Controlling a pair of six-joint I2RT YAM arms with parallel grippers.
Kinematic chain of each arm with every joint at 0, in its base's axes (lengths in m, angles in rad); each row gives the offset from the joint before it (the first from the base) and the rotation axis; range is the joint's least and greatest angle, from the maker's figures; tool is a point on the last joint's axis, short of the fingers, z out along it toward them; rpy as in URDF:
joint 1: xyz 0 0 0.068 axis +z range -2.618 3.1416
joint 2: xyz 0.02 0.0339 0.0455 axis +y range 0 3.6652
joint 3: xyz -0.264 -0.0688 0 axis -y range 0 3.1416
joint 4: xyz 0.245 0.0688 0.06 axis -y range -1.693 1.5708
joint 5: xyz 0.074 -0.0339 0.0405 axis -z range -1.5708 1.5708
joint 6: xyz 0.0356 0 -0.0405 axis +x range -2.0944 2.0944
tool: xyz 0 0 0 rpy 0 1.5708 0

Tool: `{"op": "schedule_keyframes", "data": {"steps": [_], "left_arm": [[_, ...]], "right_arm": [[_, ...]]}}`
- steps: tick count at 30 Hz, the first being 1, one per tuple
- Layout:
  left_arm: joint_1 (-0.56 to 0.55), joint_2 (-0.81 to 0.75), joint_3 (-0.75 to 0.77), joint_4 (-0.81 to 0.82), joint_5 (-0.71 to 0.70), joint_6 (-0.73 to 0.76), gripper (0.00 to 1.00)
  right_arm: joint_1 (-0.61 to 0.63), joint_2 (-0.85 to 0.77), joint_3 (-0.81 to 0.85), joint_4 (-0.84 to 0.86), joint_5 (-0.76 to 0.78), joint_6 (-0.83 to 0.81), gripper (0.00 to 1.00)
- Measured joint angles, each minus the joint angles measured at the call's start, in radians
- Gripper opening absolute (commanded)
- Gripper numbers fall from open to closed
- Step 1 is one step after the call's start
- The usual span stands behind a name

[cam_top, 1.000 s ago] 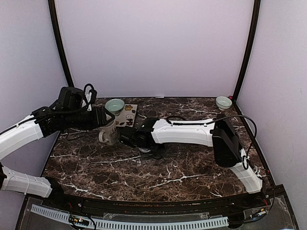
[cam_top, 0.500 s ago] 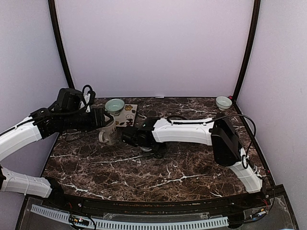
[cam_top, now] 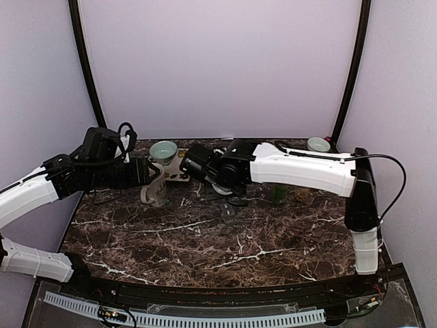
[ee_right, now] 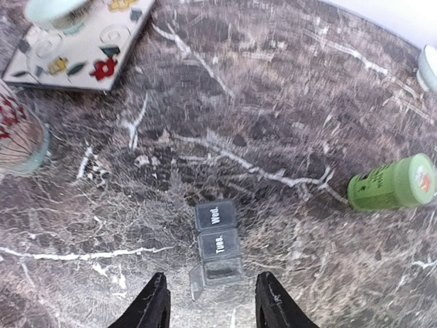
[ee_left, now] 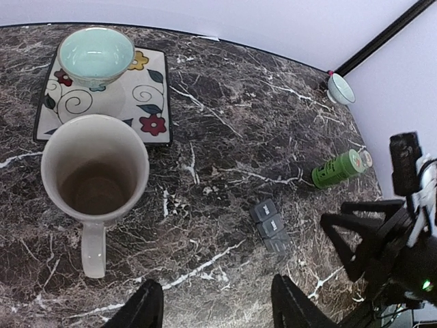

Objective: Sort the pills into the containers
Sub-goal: Place the pill container at the center of the board, then rotate the pill container at the center of the board.

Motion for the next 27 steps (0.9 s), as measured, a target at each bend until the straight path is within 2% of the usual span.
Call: {"op": "schedule_keyframes", "data": {"steps": [6, 13, 21, 27], "left_arm": [[-0.138, 0.056, 0.015, -0.017, -0.056, 0.001, 0.55], [-0.271, 0.237, 0.025, -0.011, -0.094, -0.019, 0.55], [-0.321, 0.398, 0.045, 0.031, -0.086, -0.043, 0.55], [-0.331, 0.463, 0.068, 0.078, -0.065, -0.040, 0.55]], "right_arm": [[-0.045, -0.155, -0.156, 0.092, 0.003, -0.058, 0.37], [-0.191, -0.177, -0.328, 0.203, -0.101, -0.166, 0.39], [-0.256, -0.118, -0.312, 0.278, -0.261, -0.296, 0.50], [-0.266, -0.010, -0.214, 0.290, -0.371, -0.359, 0.53]]}}
